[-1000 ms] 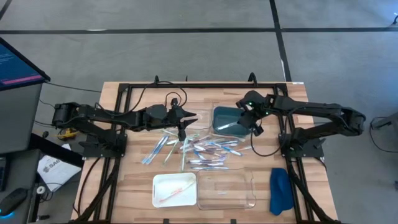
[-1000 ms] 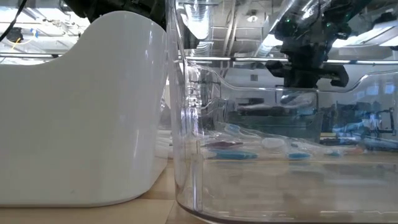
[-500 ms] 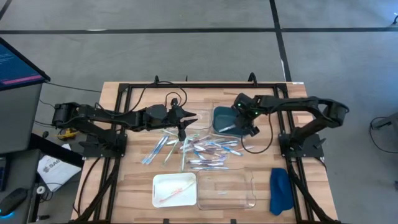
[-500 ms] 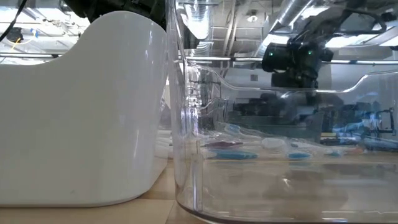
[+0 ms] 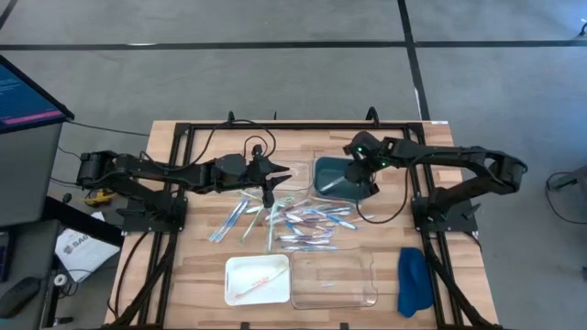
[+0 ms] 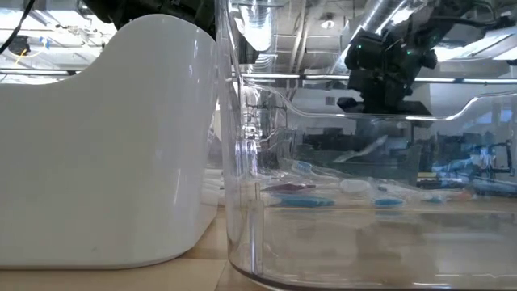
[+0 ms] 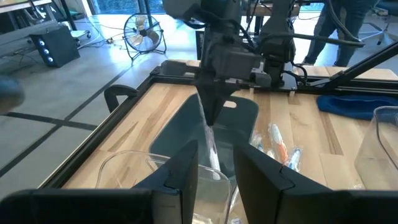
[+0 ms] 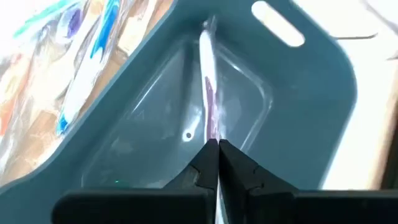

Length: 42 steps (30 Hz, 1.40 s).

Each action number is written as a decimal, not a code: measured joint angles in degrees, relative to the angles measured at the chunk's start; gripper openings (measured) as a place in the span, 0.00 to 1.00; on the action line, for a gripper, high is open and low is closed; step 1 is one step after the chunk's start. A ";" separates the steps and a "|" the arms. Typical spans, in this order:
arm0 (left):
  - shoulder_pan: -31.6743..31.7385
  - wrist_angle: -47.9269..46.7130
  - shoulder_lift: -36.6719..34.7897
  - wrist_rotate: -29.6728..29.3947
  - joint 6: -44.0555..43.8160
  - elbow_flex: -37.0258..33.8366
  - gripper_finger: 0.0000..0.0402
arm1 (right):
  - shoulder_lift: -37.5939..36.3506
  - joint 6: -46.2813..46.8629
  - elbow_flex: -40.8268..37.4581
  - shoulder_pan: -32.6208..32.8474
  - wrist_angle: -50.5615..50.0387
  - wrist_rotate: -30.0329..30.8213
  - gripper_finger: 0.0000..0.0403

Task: Pick & Place Toothbrushes
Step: Put the purple toothbrush into the green bin, then put the blue toothbrush into the top transparent bin

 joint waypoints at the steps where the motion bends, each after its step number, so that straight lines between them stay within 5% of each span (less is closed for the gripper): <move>1: 0.00 0.00 0.00 0.00 0.01 0.00 0.24 | -0.34 0.10 0.00 0.00 0.02 0.00 0.03; 24: 0.00 0.00 -0.02 0.01 0.00 0.00 0.24 | -6.81 7.28 -0.02 0.22 4.38 0.02 0.33; 42: 0.04 0.04 -0.02 0.00 -0.11 0.02 0.24 | -11.65 54.10 -0.02 9.85 17.65 0.00 0.32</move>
